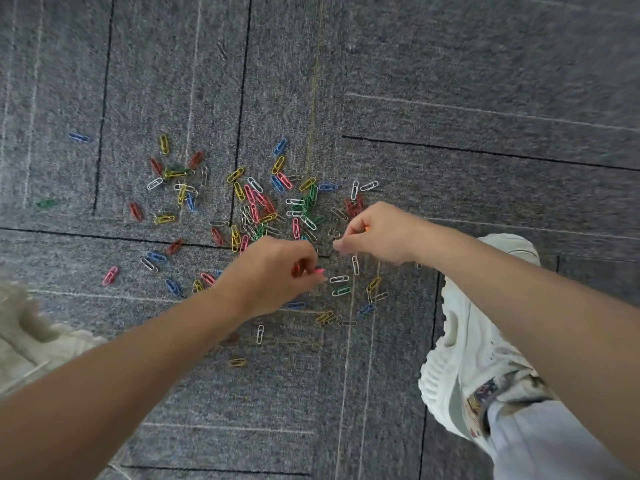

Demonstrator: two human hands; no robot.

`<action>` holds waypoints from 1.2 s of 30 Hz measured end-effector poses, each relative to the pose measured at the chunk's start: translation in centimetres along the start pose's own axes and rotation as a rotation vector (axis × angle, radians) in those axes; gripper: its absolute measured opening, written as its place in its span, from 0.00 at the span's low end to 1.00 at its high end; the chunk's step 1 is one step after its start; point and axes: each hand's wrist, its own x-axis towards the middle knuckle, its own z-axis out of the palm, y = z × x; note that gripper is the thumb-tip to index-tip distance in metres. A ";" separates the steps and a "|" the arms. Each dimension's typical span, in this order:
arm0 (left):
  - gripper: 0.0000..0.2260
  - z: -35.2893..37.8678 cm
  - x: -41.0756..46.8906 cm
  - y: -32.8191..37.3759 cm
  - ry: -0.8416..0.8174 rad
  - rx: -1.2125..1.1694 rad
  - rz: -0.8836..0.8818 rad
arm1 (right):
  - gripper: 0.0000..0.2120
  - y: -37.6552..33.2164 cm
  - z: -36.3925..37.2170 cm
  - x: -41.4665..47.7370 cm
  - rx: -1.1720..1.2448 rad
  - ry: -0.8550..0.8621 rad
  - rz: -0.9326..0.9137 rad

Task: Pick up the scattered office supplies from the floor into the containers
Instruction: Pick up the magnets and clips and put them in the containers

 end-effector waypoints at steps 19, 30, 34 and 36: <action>0.07 -2.7 -0.3 -1.7 0.388 0.212 0.482 | 0.10 -1.7 0.6 0.3 0.460 -0.238 -0.068; 0.11 -2.6 -0.2 -2.1 0.318 0.170 0.409 | 0.07 -1.1 0.0 0.9 0.169 0.187 -0.032; 0.11 -2.9 -0.2 -1.3 0.316 -0.039 0.138 | 0.09 -1.2 0.0 2.1 0.058 0.402 0.028; 0.11 -3.1 -0.1 -0.5 0.343 -0.291 -0.105 | 0.11 -1.5 0.1 2.3 0.041 0.457 0.053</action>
